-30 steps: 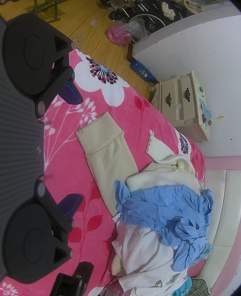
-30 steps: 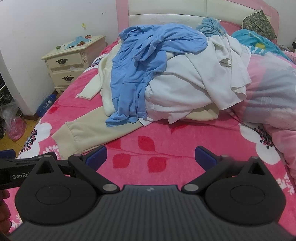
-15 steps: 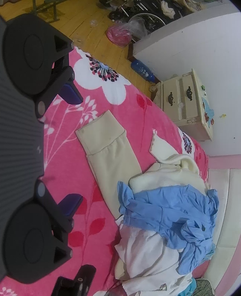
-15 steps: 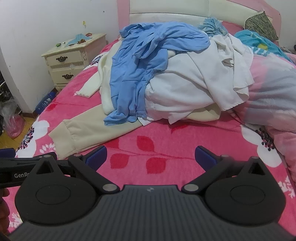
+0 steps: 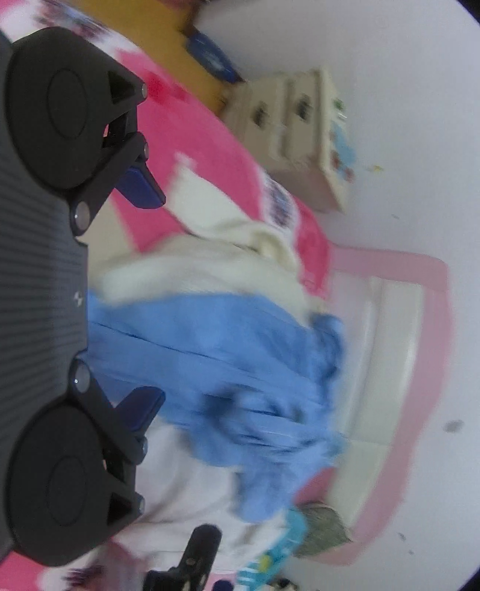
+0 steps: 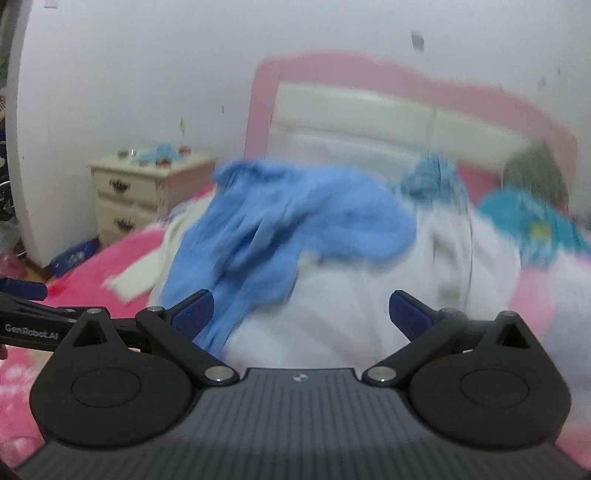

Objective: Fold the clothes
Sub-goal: 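Grasp the light blue T-shirt on the pile with both grippers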

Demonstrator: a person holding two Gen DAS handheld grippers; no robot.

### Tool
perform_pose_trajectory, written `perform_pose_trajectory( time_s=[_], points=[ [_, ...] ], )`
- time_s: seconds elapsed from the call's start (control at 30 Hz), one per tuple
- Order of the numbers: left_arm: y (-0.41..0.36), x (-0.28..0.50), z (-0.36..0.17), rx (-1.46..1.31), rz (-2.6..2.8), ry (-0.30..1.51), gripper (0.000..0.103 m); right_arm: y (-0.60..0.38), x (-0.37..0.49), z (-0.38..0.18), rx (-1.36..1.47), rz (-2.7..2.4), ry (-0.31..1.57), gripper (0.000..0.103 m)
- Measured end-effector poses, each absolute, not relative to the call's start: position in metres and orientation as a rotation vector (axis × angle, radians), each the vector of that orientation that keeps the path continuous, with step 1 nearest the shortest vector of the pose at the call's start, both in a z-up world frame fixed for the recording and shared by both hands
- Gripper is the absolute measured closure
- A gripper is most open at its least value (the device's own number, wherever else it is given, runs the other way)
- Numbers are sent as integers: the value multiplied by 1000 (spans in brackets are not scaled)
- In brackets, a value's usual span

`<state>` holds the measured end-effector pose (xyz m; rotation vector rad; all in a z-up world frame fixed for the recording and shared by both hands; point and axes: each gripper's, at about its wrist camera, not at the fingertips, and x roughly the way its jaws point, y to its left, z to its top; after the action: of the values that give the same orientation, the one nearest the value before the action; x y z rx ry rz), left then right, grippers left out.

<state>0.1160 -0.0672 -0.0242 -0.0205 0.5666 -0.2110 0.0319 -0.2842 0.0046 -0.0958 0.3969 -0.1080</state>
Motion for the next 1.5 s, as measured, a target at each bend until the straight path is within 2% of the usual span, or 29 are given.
perform_pose_trajectory(
  time_s=[0.07,0.13,0.23,0.27,0.33,0.4,0.47,0.5,0.53,0.57,0.6,0.63,0.67,0.73,0.8,0.83,0.97,1.27,1.3,1.33,1.37,1.4,1.43,1.5],
  points=[
    [-82,144,-24,13,-217,537,2,-302,60,15,-131,-66,366,2],
    [-89,172,-30,6,-204,559,11,-315,90,24,-159,-33,359,2],
    [-94,214,-45,-40,-181,637,19,-325,137,35,-197,26,374,4],
    [-94,225,-51,-61,-183,670,21,-327,155,38,-207,42,391,4],
    [-93,244,-61,-103,-190,731,35,-328,187,41,-212,91,429,5],
    [-93,256,-68,-136,-203,780,40,-328,218,39,-213,137,501,5],
    [-92,260,-70,-151,-204,794,48,-323,247,30,-262,145,598,10],
    [-93,260,-69,-148,-204,786,60,-321,255,25,-286,140,634,21],
    [-94,260,-69,-145,-205,776,80,-320,260,20,-311,131,664,31],
    [-95,260,-67,-135,-208,778,86,-321,260,20,-319,132,673,36],
    [-96,261,-65,-124,-212,783,90,-322,254,23,-317,135,664,49],
    [-96,258,-63,-119,-214,774,93,-323,246,28,-313,137,653,71],
    [-95,255,-60,-115,-216,762,94,-326,237,34,-310,128,640,81],
    [-90,245,-51,-109,-218,741,95,-339,219,46,-253,144,619,93],
    [-86,231,-36,-104,-224,712,97,-351,200,56,-212,157,599,97],
    [-83,221,-28,-105,-231,696,101,-358,190,60,-194,161,587,100],
    [-75,174,9,-122,-249,673,101,-379,151,73,-102,197,570,103],
    [-102,71,112,-151,-212,733,101,-403,92,91,109,350,711,101],
    [-107,63,121,-150,-201,736,101,-400,97,94,96,372,719,94],
    [-111,55,129,-162,-185,742,101,-398,103,97,95,385,721,75],
    [-115,47,136,-178,-167,749,101,-397,111,100,113,376,710,61],
    [-119,39,144,-188,-152,755,101,-395,121,101,112,360,708,33],
    [-123,32,152,-196,-138,760,101,-393,132,102,98,344,715,18],
    [-131,17,166,-202,-127,762,101,-388,158,98,89,288,757,17]
  ],
)
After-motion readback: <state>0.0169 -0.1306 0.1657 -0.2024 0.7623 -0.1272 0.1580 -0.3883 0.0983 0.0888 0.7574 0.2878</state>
